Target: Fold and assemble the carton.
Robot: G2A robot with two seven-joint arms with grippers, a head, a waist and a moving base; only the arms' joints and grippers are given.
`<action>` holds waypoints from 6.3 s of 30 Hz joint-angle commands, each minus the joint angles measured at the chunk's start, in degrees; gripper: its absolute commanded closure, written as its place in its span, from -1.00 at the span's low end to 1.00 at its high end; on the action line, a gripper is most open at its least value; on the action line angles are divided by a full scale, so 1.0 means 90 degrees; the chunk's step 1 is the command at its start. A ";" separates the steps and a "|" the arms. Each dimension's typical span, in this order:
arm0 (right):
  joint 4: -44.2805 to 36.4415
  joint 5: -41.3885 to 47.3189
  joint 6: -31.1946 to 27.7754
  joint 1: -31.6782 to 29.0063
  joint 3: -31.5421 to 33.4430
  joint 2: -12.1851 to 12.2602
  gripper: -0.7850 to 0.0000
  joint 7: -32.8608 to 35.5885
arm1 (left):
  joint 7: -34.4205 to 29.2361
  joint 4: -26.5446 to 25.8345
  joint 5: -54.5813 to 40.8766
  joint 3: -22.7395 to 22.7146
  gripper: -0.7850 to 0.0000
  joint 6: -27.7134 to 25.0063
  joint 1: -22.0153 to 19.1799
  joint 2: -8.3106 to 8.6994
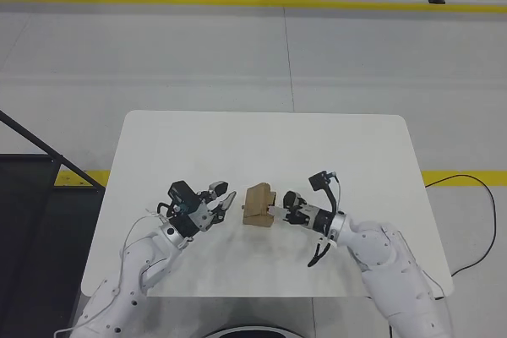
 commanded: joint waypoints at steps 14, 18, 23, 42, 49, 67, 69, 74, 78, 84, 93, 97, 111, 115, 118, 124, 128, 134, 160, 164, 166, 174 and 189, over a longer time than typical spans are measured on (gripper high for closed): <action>-0.1174 -0.0254 -0.0169 -0.0681 0.0578 0.0183 -1.00 -0.0345 | -0.0108 -0.0094 0.0099 0.0125 0.18 -0.0026 -0.0069 -0.0016; -0.1887 -0.0456 -0.0075 -0.0774 0.0710 0.0236 -1.00 -0.0194 | -0.0245 -0.0123 0.0145 0.0196 0.18 -0.0065 -0.0124 -0.0023; -0.2602 -0.0523 0.0131 -0.0540 0.0591 0.0270 -1.00 0.0372 | -0.0408 -0.0108 0.0177 0.0356 0.17 -0.0056 -0.0252 -0.0051; -0.2237 -0.0546 0.0707 0.0469 -0.0433 0.0225 -1.00 0.1524 | -0.0622 -0.0038 0.0216 0.0570 0.18 -0.0083 -0.0466 -0.0093; -0.2112 -0.0525 0.0774 0.0591 -0.0576 0.0232 -1.00 0.1659 | -0.0696 -0.0057 0.0232 0.0635 0.17 -0.0048 -0.0505 -0.0108; -0.2174 -0.1110 0.1026 0.0485 -0.0748 0.0291 -1.00 0.1499 | -0.1018 -0.0166 0.0420 0.0775 0.17 -0.0060 -0.0614 -0.0126; -0.2179 -0.1144 0.1026 0.0477 -0.0750 0.0299 -1.00 0.1499 | -0.1076 -0.0167 0.0435 0.0794 0.18 -0.0045 -0.0633 -0.0130; -0.2176 -0.1161 0.1019 0.0480 -0.0742 0.0317 -1.00 0.1511 | -0.1143 -0.0144 0.0452 0.0844 0.18 -0.0034 -0.0681 -0.0141; -0.2105 -0.1123 0.0987 0.0506 -0.0740 0.0328 -1.00 0.1517 | -0.1187 -0.0089 0.0438 0.0886 0.18 -0.0029 -0.0731 -0.0153; -0.1959 -0.1056 0.0948 0.0572 -0.0793 0.0331 -1.00 0.1507 | -0.1228 0.0004 0.0428 0.0949 0.18 -0.0016 -0.0796 -0.0171; -0.1851 -0.1021 0.0955 0.0646 -0.0872 0.0335 -1.00 0.1484 | -0.1251 0.0069 0.0409 0.0991 0.18 -0.0014 -0.0847 -0.0187; -0.1807 -0.1008 0.0951 0.0651 -0.0892 0.0341 -1.00 0.1464 | -0.1265 0.0093 0.0407 0.1004 0.18 -0.0022 -0.0869 -0.0192; -0.1696 -0.0971 0.0941 0.0681 -0.0952 0.0358 -1.00 0.1393 | -0.1324 0.0131 0.0412 0.1045 0.21 -0.0027 -0.0920 -0.0209; -0.1668 -0.0966 0.0926 0.0676 -0.0960 0.0366 -1.00 0.1380 | -0.1352 0.0144 0.0426 0.1057 0.21 -0.0032 -0.0935 -0.0212; -0.1658 -0.0947 0.0915 0.0674 -0.0966 0.0371 -1.00 0.1380 | -0.1362 0.0145 0.0439 0.1064 0.21 -0.0034 -0.0940 -0.0214; -0.1615 -0.0921 0.0876 0.0687 -0.1007 0.0374 -1.00 0.1339 | -0.1377 0.0154 0.0427 0.1071 0.22 -0.0032 -0.0945 -0.0220; -0.1513 -0.0823 0.0828 0.0723 -0.1067 0.0361 -1.00 0.1262 | -0.1383 0.0163 0.0409 0.1074 0.21 -0.0046 -0.0950 -0.0222; -0.1287 -0.0663 0.0819 0.0834 -0.1178 0.0325 -1.00 0.1121 | -0.1360 0.0165 0.0388 0.1063 0.20 -0.0036 -0.0946 -0.0225; -0.1230 -0.0575 0.0785 0.0896 -0.1189 0.0345 -1.00 0.1086 | -0.1774 0.0598 -0.0174 0.0371 0.15 0.0394 -0.0833 -0.0168; -0.1251 -0.0592 0.0808 0.0901 -0.1195 0.0348 -1.00 0.1080 | -0.1783 0.0728 -0.0178 0.0439 0.15 0.0403 -0.0902 -0.0186; -0.1259 -0.0601 0.0824 0.0901 -0.1194 0.0350 -1.00 0.1078 | -0.1787 0.0766 -0.0165 0.0454 0.15 0.0401 -0.0920 -0.0189; -0.1272 -0.0608 0.0840 0.0905 -0.1210 0.0356 -1.00 0.1082 | -0.1716 0.0852 -0.0333 0.0398 0.17 0.0594 -0.0927 -0.0209; -0.1236 -0.0598 0.0838 0.0963 -0.1292 0.0347 -1.00 0.1061 | -0.1896 0.1009 -0.0228 0.0590 0.16 0.0498 -0.1056 -0.0246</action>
